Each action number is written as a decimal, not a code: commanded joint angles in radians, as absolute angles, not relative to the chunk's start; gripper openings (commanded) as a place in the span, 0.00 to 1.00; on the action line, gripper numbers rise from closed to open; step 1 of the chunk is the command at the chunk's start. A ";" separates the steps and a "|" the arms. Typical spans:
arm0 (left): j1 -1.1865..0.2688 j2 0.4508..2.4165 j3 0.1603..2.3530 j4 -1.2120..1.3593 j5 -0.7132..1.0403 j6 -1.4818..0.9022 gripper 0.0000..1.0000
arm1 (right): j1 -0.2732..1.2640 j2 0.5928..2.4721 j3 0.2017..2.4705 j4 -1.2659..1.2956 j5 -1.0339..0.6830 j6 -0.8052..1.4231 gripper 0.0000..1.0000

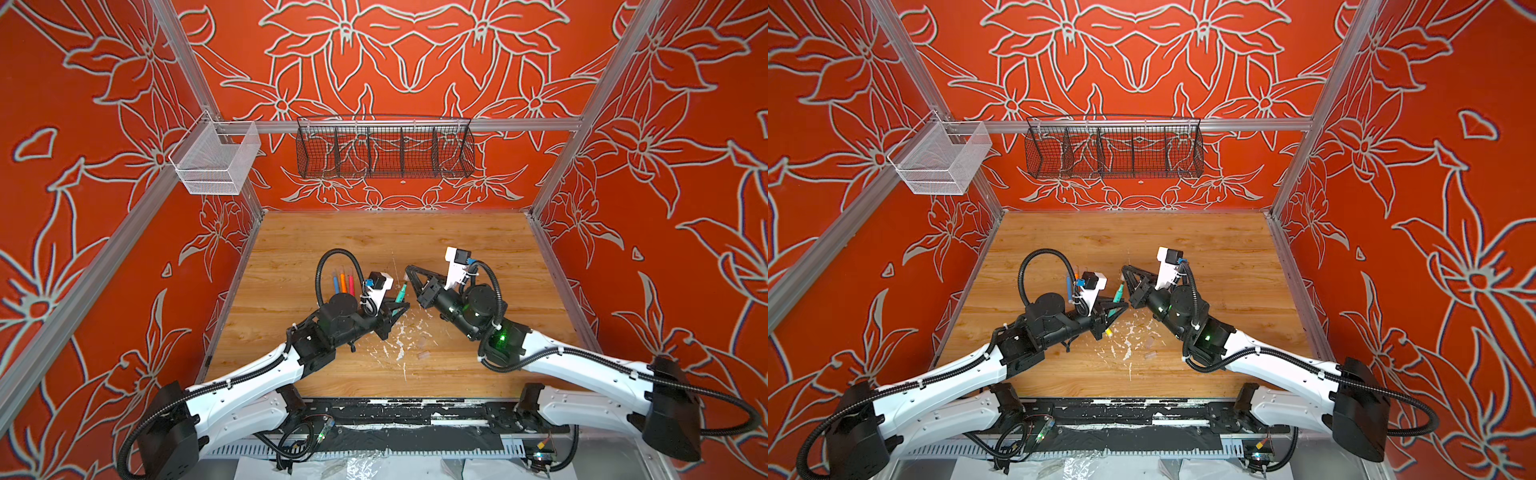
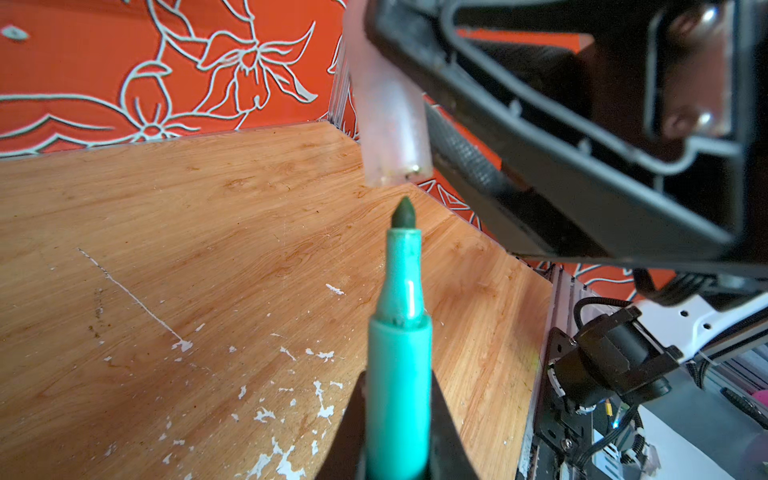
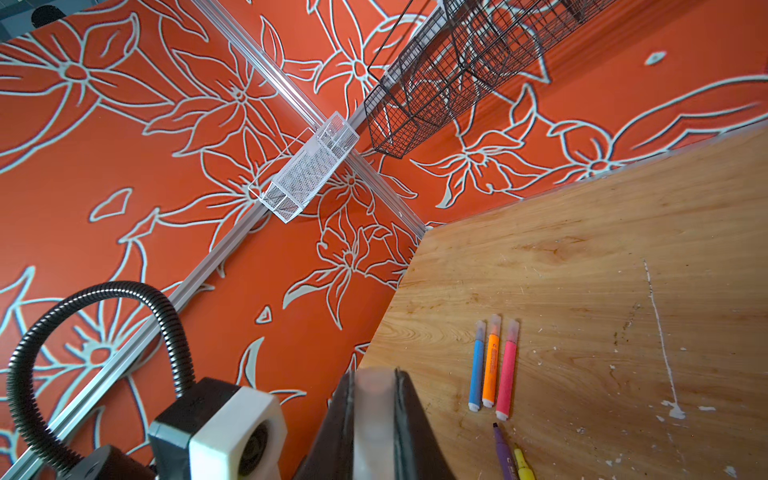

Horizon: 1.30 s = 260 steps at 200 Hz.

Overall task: Insert the pens into the pen caps
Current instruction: 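Align the cap opening above the green marker tip with the right gripper, then lower the cap onto the green marker tip with the right gripper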

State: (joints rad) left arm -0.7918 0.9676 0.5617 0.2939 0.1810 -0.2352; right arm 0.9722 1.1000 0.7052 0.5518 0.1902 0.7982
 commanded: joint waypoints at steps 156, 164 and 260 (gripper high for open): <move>-0.788 0.963 0.555 0.319 0.156 -0.261 0.00 | 1.092 1.098 0.559 0.685 0.231 0.819 0.00; -0.788 0.966 0.556 0.319 0.160 -0.260 0.00 | 1.118 1.096 0.559 0.680 0.259 0.805 0.00; -0.788 0.950 0.546 0.331 0.189 -0.237 0.00 | 1.192 1.062 0.601 0.556 0.342 0.802 0.32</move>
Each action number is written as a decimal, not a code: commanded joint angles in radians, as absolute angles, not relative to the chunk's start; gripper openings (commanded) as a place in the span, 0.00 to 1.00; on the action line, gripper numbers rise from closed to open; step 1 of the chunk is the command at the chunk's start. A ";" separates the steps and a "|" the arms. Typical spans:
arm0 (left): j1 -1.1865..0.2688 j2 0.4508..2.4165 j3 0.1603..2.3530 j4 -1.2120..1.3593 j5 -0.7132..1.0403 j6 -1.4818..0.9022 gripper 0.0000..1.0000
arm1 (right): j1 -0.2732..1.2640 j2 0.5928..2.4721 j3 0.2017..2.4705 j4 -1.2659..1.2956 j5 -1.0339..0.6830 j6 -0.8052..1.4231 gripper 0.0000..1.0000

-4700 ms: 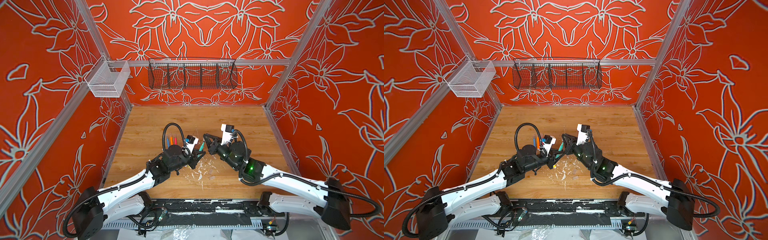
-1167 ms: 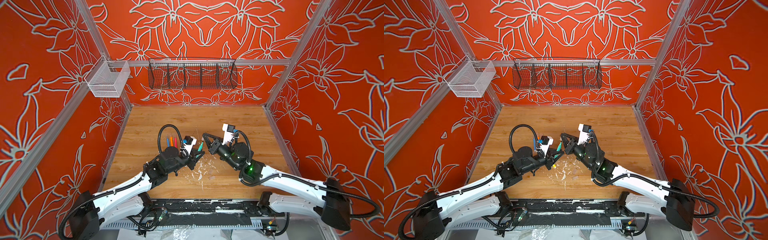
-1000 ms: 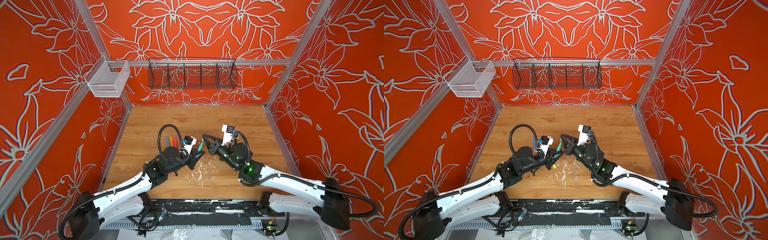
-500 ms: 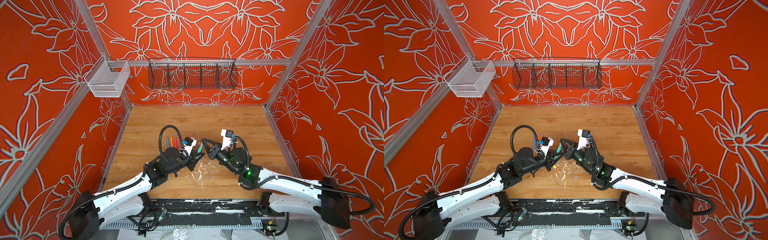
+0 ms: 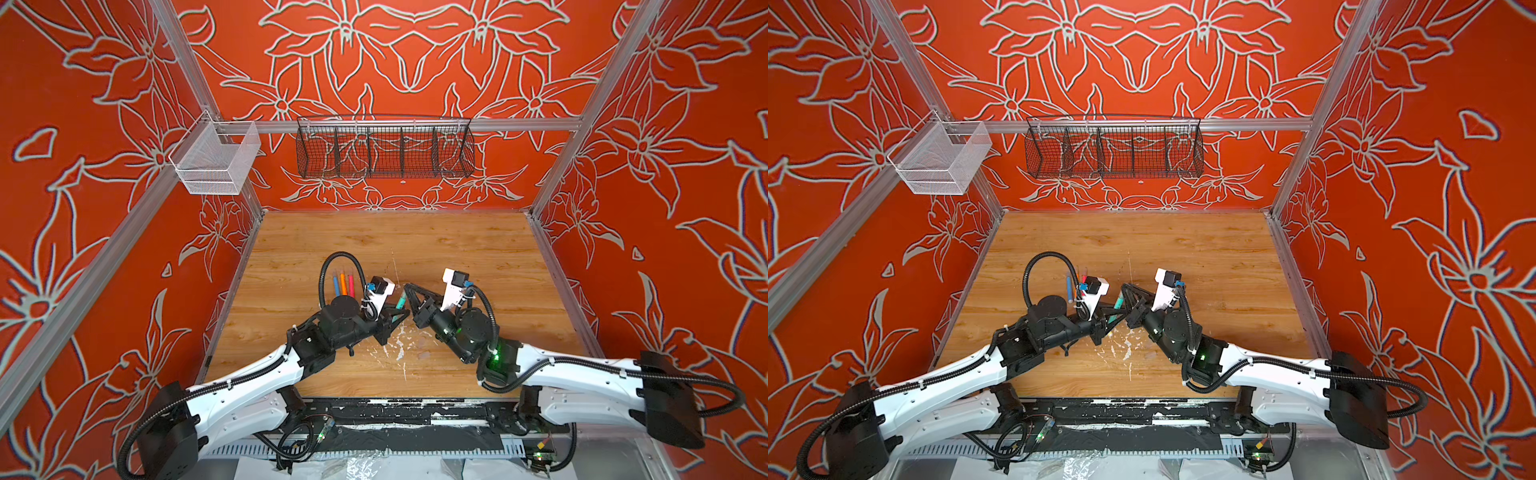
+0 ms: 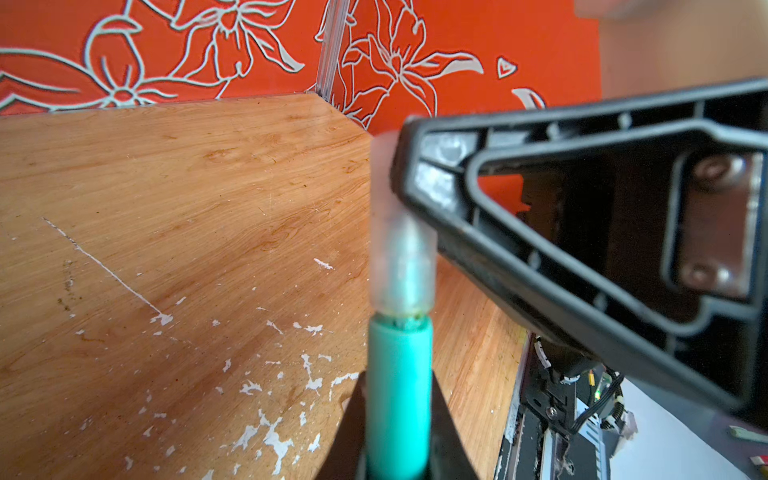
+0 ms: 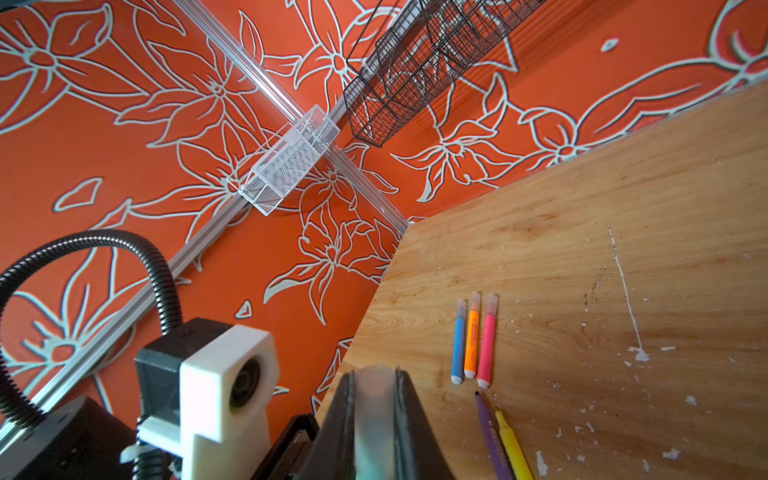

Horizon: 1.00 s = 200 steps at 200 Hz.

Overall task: Insert the pens into the pen caps
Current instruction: 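Lower the cap onto the green marker tip with the right gripper, then press the right gripper down on the cap to seat it on the green marker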

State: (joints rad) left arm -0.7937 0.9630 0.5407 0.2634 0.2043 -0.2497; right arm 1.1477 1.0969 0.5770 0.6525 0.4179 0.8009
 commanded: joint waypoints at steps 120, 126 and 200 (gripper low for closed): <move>-0.788 0.946 0.534 0.356 0.235 -0.217 0.00 | 1.024 1.031 0.793 0.268 0.252 0.802 0.56; -0.788 0.946 0.534 0.355 0.236 -0.217 0.00 | 1.015 1.051 0.808 0.260 0.235 0.801 0.55; -0.788 0.940 0.534 0.354 0.239 -0.216 0.00 | 0.987 1.153 0.871 0.249 0.152 0.812 0.29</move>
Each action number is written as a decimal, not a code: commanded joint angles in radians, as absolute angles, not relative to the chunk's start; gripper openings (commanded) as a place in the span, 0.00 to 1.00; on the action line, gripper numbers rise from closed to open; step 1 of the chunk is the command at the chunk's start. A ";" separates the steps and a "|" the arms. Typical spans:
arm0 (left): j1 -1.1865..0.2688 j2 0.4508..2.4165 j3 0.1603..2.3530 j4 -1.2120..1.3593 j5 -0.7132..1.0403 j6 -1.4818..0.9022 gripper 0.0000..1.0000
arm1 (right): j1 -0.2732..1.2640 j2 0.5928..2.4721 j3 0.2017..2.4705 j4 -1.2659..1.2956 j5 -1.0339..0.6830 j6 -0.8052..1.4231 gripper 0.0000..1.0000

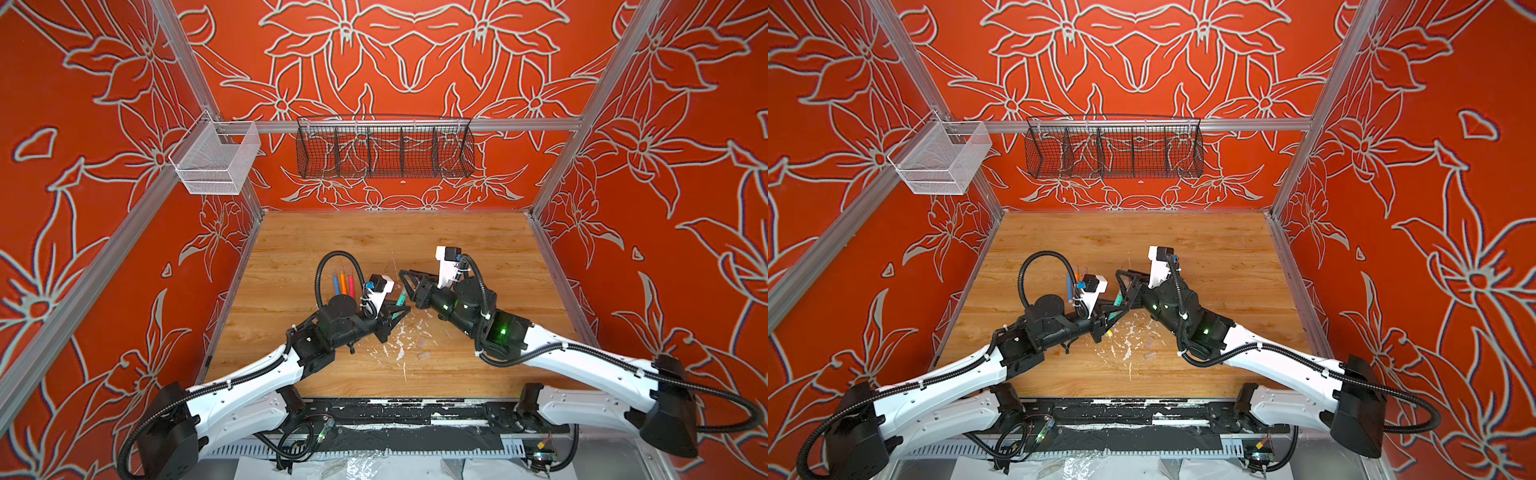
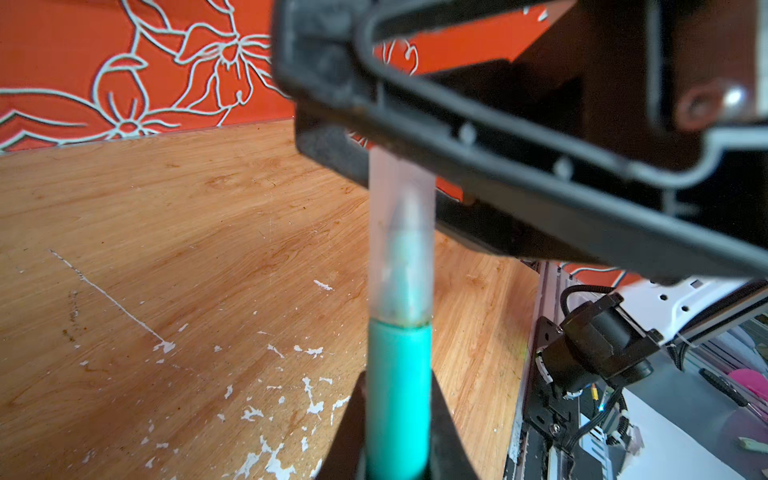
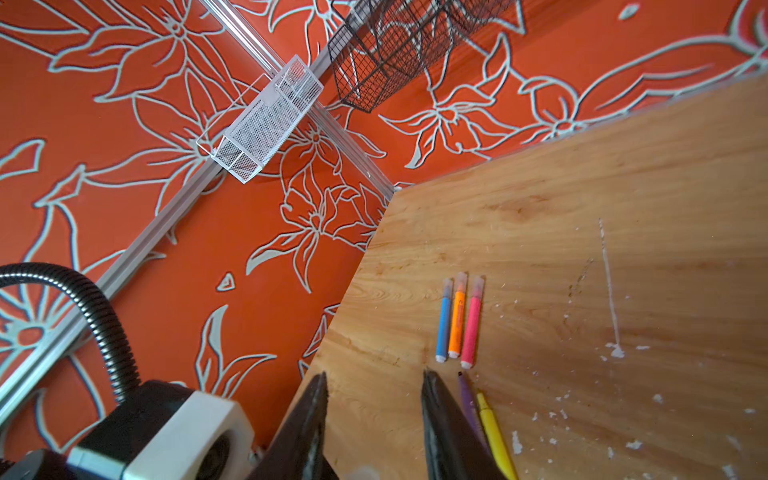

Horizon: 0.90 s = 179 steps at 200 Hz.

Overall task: Insert the pens into the pen caps
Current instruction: 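Press the right gripper down on the cap to seat it on the green marker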

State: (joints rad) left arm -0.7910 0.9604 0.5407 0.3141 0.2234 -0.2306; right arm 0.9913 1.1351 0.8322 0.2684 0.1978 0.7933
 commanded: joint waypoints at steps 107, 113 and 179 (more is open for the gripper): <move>-0.787 1.006 0.641 0.333 0.082 -0.210 0.00 | 1.103 1.087 0.748 0.178 0.217 0.802 0.00; -0.786 1.022 0.657 0.333 0.070 -0.208 0.00 | 1.113 1.086 0.749 0.171 0.216 0.798 0.00; -0.688 1.119 0.801 0.418 0.181 -0.277 0.00 | 1.236 1.104 0.692 0.211 0.212 0.815 0.00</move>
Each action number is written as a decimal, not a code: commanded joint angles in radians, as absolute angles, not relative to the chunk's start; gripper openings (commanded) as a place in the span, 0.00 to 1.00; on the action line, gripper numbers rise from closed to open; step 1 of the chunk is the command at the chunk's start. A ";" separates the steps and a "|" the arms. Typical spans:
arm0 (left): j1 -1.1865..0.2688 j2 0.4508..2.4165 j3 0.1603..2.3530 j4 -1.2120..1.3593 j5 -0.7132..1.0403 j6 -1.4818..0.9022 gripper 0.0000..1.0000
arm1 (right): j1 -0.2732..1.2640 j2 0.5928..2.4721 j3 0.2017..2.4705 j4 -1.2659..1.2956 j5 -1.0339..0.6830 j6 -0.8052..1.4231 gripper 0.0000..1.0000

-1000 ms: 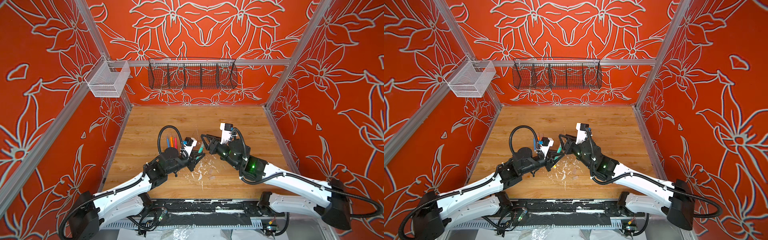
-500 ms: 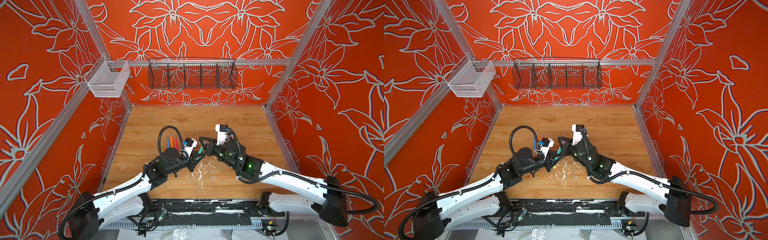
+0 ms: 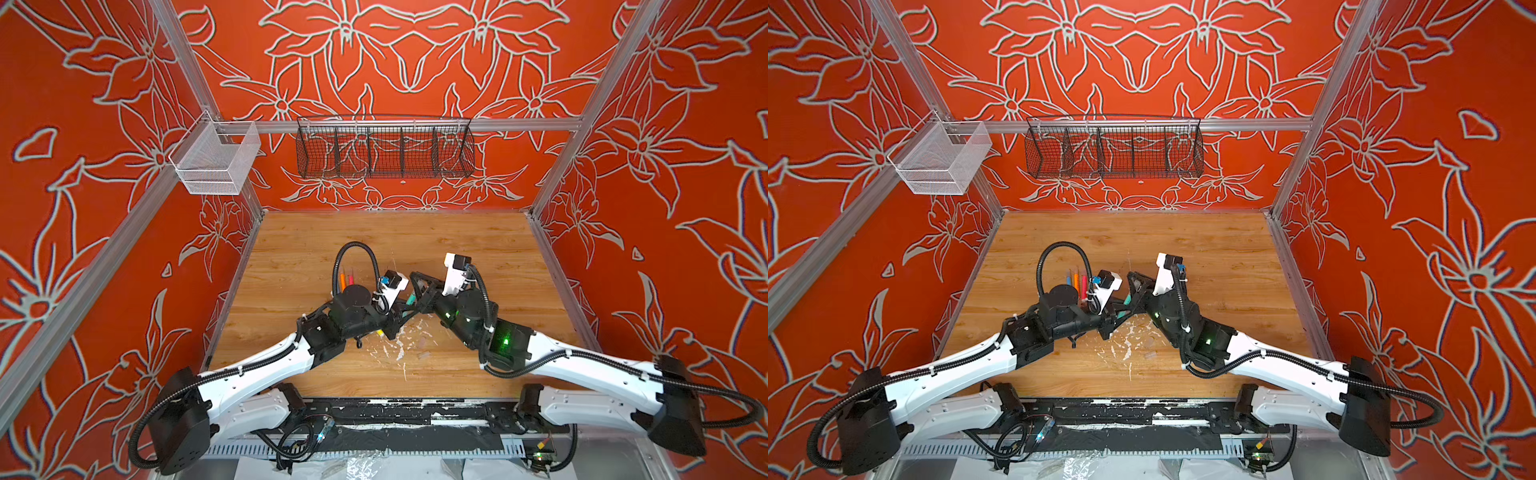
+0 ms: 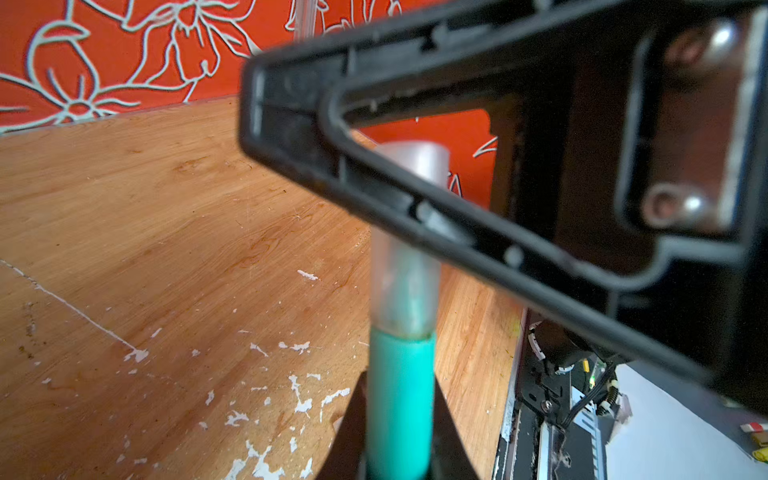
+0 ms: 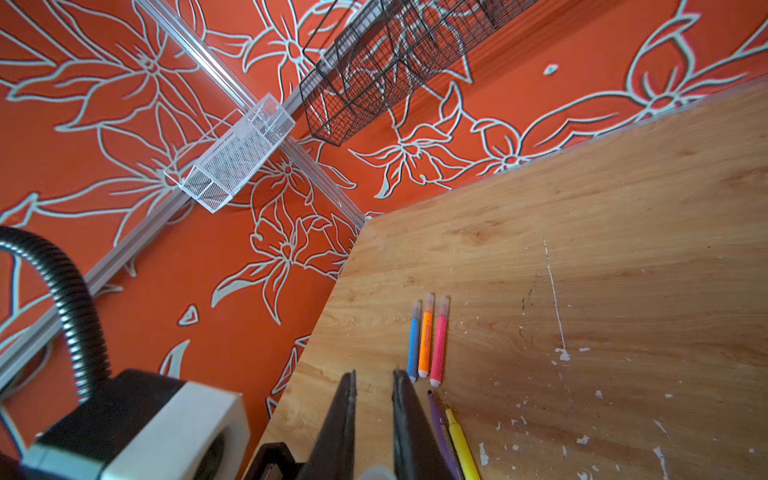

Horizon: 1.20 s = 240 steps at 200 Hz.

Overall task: Insert the pens into the pen caps
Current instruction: 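Press the right gripper down on the cap to seat it on the green marker, then lower the capped green marker toward the other markers while the right arm withdraws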

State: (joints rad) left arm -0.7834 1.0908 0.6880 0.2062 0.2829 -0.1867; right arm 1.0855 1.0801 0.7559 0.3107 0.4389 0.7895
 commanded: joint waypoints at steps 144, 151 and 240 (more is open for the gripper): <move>-0.652 1.027 0.710 0.340 0.016 -0.307 0.00 | 1.253 0.971 0.727 -0.021 0.517 0.774 0.39; -0.652 1.019 0.685 0.311 -0.009 -0.342 0.00 | 1.219 0.952 0.741 -0.069 0.541 0.748 0.48; -0.652 1.269 0.636 0.032 -0.198 -0.739 0.00 | 0.617 0.940 0.684 -0.251 0.543 0.511 0.70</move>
State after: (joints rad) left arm -0.6483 1.1740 0.5491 0.1287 -0.1192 -0.6304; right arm 0.7181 0.9253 0.7345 -0.2111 0.5343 0.5945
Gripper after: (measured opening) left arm 0.146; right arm 0.693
